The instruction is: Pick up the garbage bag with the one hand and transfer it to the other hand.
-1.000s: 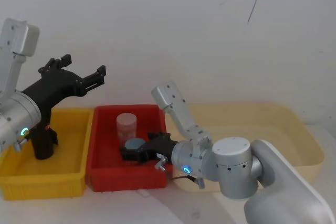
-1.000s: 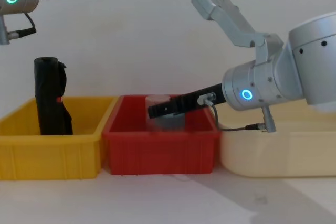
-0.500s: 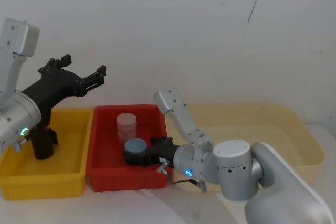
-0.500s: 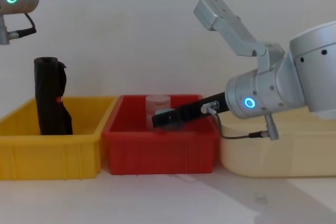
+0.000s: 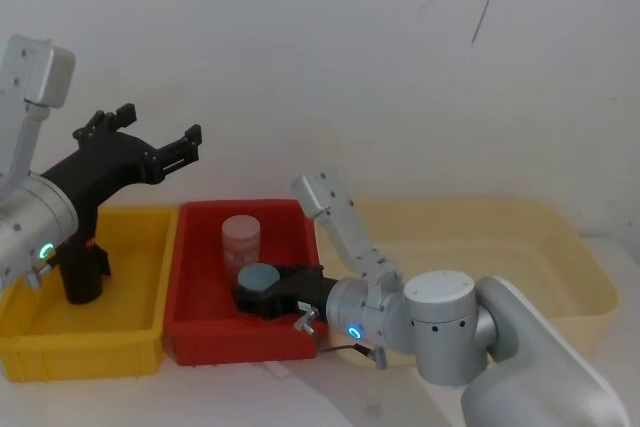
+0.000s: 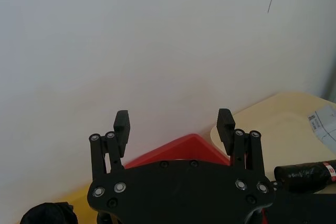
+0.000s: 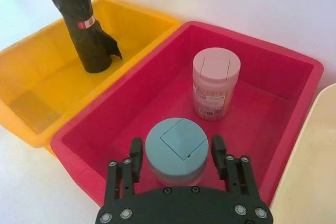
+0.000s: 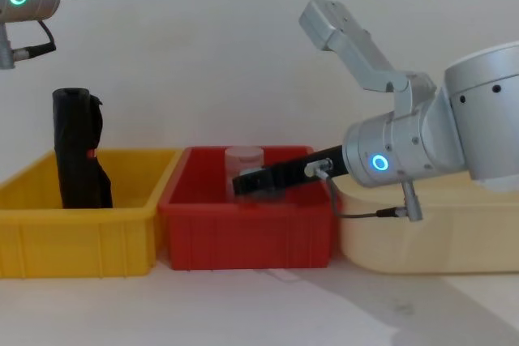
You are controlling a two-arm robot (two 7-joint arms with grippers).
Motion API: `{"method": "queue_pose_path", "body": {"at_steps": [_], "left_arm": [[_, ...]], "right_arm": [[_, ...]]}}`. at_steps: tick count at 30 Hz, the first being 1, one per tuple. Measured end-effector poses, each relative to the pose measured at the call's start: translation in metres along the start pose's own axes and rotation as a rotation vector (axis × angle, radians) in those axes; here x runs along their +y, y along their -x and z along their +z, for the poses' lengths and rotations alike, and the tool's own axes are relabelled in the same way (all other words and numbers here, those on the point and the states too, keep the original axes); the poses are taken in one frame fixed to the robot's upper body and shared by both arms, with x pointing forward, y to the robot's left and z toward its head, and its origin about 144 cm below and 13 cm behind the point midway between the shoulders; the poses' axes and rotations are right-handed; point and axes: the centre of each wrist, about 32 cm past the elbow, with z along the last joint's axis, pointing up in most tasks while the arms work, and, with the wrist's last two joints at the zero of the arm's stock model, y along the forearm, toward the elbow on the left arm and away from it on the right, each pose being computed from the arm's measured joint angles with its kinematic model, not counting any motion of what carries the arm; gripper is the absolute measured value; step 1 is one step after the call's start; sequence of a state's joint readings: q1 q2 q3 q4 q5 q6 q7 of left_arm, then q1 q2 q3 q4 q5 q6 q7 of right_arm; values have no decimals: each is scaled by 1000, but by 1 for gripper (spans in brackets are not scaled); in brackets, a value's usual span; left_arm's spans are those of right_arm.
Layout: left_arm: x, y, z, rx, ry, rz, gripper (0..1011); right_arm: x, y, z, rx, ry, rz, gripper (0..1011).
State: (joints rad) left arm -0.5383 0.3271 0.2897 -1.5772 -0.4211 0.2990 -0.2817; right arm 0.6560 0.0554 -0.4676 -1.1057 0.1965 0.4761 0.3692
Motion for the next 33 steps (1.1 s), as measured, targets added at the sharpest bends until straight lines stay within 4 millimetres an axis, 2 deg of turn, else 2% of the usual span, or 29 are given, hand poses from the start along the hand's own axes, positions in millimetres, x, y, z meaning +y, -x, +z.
{"method": "queue_pose_path", "body": {"at_steps": [6,18,26,33], "left_arm": [[0,0,0,0,0,0,1000],[0,0,0,0,0,0,1000],[0,0,0,0,0,0,1000],[0,0,0,0,0,0,1000]], "right_arm": [[-1,0,1,23,-29,-2,655],[-13,-1,21,64,-170,-36,650],[-38,-11,40,75,-305,-109,651],[-59,-23,42,75,-348,-179,650]]}}
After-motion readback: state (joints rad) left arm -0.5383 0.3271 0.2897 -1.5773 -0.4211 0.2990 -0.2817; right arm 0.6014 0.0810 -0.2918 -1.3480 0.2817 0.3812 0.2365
